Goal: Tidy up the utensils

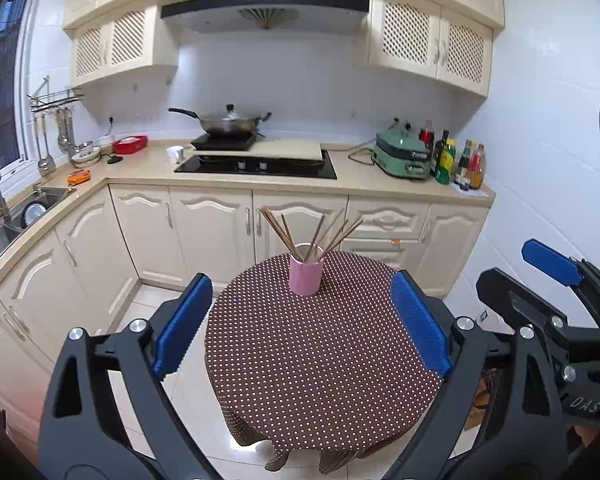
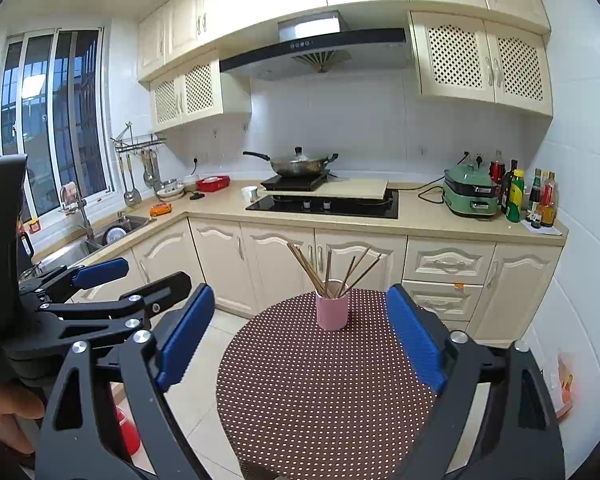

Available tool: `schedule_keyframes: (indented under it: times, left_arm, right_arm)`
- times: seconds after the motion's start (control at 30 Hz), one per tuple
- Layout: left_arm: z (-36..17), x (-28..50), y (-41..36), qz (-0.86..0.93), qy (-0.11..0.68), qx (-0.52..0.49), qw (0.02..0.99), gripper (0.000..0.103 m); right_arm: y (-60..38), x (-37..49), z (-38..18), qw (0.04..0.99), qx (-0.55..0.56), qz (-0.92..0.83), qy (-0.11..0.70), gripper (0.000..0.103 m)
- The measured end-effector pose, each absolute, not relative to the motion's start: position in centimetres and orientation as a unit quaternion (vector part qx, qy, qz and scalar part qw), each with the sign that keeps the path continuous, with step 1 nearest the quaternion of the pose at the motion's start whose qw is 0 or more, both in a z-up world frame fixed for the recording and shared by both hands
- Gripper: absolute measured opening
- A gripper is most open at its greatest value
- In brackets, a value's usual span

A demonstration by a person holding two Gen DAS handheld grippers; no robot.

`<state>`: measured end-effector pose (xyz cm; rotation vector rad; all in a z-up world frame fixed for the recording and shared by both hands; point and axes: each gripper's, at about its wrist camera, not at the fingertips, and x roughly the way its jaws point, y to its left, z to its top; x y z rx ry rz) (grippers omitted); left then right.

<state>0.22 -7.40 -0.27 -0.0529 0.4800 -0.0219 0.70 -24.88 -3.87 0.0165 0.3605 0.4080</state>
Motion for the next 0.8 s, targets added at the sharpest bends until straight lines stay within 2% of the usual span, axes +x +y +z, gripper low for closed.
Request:
schedule_keyframes:
  times: [0.23, 0.8]
  left_arm:
    - [1.5, -3.6, -5.7, 0.003, 0.201, -0.022, 0.979, 0.093]
    - [4.0, -10.2, -2.0, 0.008, 0.154, 0.002, 0.988, 0.095]
  right_arm:
    - [-24.3, -2.4, -2.6, 0.969, 0.015, 0.194, 0.153, 0.093]
    - [-20.4, -9.0, -0.9, 0.981, -0.003, 0.162, 0.105, 0.095]
